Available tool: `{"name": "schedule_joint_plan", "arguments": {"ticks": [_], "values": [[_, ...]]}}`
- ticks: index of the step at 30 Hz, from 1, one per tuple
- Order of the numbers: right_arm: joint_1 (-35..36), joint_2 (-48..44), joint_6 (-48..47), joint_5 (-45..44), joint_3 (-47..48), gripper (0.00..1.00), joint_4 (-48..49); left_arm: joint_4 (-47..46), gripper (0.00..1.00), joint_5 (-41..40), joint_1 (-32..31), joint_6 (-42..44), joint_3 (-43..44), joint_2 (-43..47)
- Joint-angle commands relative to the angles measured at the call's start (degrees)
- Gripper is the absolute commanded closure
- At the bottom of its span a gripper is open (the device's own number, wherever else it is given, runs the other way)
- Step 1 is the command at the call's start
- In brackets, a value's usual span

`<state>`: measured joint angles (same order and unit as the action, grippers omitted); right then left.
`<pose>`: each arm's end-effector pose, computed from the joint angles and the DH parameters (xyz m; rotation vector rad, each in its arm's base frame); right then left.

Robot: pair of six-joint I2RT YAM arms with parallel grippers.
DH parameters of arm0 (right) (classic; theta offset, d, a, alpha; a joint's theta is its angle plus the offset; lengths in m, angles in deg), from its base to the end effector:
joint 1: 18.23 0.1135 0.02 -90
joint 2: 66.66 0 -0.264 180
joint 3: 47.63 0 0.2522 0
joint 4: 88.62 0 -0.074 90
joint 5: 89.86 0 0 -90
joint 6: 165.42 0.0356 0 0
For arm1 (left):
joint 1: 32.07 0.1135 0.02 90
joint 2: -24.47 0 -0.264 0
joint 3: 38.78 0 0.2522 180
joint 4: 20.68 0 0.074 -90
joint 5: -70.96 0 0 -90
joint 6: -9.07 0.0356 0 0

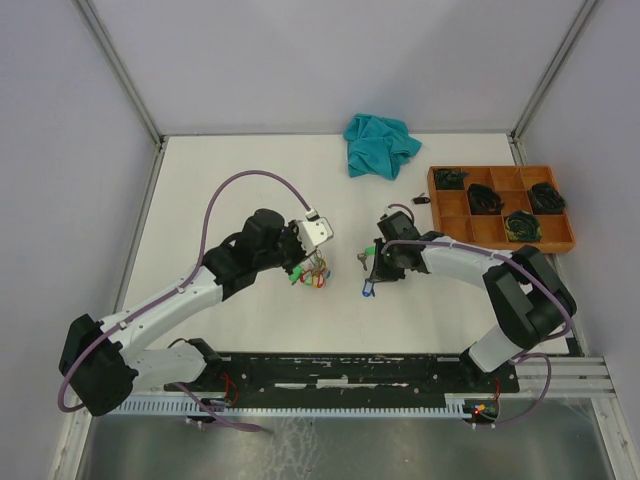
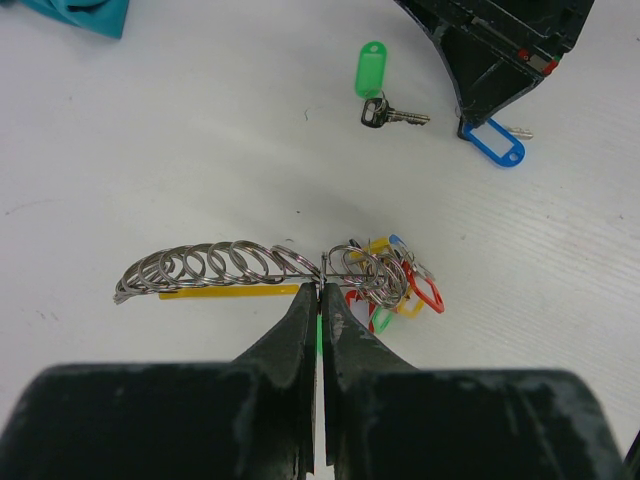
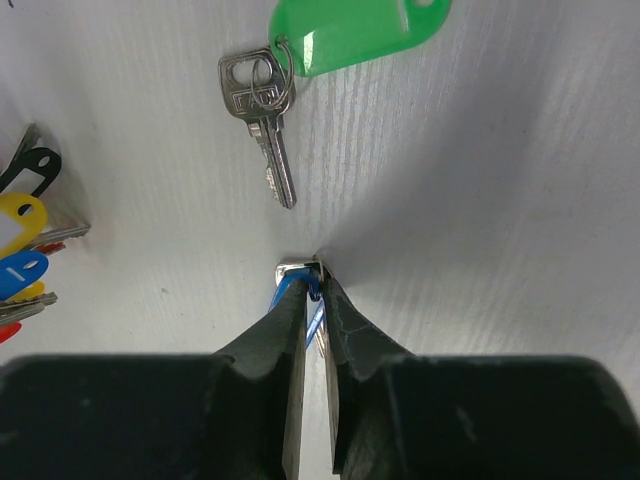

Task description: Put the keys on the keyring

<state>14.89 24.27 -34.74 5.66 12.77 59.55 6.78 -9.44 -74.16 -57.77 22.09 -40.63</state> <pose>0.2429 0.1626 0.1524 0.1497 2.7631 0.5153 0.1839 -0.1741 0.2770 1.2356 1.7447 -0.3728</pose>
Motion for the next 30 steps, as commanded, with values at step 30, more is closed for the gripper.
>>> {"name": "schedule_joint_plan", "arguments": {"ticks": [30], "values": [[-0.1, -26.4, -38.5, 10.4, -2.8, 0.99, 10.0, -5.0, 0.97, 6.9, 0.2, -1.1, 1.7, 2.7]]}}
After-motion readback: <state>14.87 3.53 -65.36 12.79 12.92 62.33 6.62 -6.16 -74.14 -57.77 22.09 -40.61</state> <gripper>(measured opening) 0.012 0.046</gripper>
